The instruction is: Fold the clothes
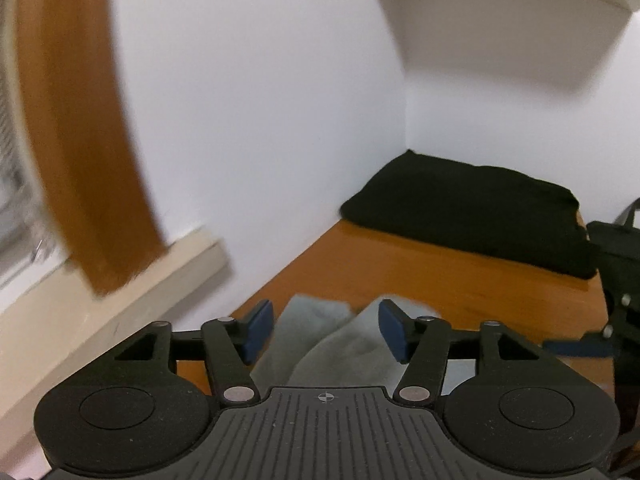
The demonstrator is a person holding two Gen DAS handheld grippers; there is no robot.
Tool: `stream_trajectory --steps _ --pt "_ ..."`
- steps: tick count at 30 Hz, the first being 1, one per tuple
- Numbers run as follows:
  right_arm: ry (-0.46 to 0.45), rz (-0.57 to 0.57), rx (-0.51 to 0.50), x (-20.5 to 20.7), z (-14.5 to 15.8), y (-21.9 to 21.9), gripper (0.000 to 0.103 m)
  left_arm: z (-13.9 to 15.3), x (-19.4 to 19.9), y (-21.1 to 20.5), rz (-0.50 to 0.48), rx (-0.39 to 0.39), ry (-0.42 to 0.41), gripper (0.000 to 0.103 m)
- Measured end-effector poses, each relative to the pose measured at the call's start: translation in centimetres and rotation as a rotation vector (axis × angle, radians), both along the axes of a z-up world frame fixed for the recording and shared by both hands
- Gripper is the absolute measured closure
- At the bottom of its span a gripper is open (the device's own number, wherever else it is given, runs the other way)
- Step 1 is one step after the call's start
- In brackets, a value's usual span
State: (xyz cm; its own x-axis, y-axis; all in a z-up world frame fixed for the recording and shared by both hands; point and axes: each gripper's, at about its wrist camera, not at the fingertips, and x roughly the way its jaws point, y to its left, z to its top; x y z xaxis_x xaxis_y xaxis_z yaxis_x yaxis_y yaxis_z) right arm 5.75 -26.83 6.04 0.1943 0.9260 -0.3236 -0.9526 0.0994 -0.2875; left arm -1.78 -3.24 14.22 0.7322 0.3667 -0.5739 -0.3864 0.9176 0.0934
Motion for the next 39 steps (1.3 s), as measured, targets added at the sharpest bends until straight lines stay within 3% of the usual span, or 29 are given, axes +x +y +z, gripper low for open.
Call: stream_trajectory --steps 3,6,11,15,17,22,28,30,31,33,34,35,39 --pt "0.096 0.057 -0.07 0.8 -0.3 0.3 0.053 -1.3 -2.4 1.3 0.012 -0.02 0.013 0.038" --pt "0.097 0.026 -0.143 1.7 -2.0 0.3 0.054 -3.0 -4.9 2.6 0.012 -0.042 0.025 0.038" --pt "0.101 -0.01 -0.171 4.5 -3.0 -0.3 0.054 -4.5 -7.2 4.5 0.008 -0.093 0.013 0.038" --pt "-0.013 -0.045 -0.189 4.9 -2.4 1.0 0.054 -5.1 -8.6 5.6 -0.019 -0.135 -0.005 0.038" --pt "-0.027 -0.083 -0.202 6.6 -1.9 2.3 0.054 -5.4 -9.0 6.0 -0.035 -0.158 -0.014 0.038" --pt "-0.013 -0.161 -0.207 11.0 -1.0 4.9 0.054 -5.9 -7.6 6.3 -0.092 -0.213 -0.023 0.044" --pt "0.157 -0.23 -0.148 14.0 0.1 3.4 0.051 -6.6 -3.6 7.6 -0.124 -0.248 0.0 0.048" --pt "0.207 -0.26 -0.131 14.5 0.4 2.4 0.051 -7.1 -3.2 7.9 -0.15 -0.283 -0.008 0.053" --pt "0.228 -0.275 -0.12 14.7 0.5 2.0 0.051 -7.2 -3.4 7.9 -0.161 -0.288 -0.017 0.061" --pt "0.269 -0.3 -0.104 14.9 0.6 1.4 0.051 -7.5 -3.8 7.9 -0.176 -0.307 -0.036 0.078" --pt "0.29 -0.309 -0.1 15.0 0.5 1.5 0.05 -7.6 -4.1 7.8 -0.175 -0.306 -0.041 0.095" --pt "0.31 -0.317 -0.096 15.1 0.4 1.5 0.05 -7.6 -4.4 7.7 -0.164 -0.287 -0.046 0.101" --pt "0.398 -0.33 -0.079 15.8 0.0 2.1 0.051 -6.2 -6.0 7.6 -0.112 -0.245 -0.088 0.101"
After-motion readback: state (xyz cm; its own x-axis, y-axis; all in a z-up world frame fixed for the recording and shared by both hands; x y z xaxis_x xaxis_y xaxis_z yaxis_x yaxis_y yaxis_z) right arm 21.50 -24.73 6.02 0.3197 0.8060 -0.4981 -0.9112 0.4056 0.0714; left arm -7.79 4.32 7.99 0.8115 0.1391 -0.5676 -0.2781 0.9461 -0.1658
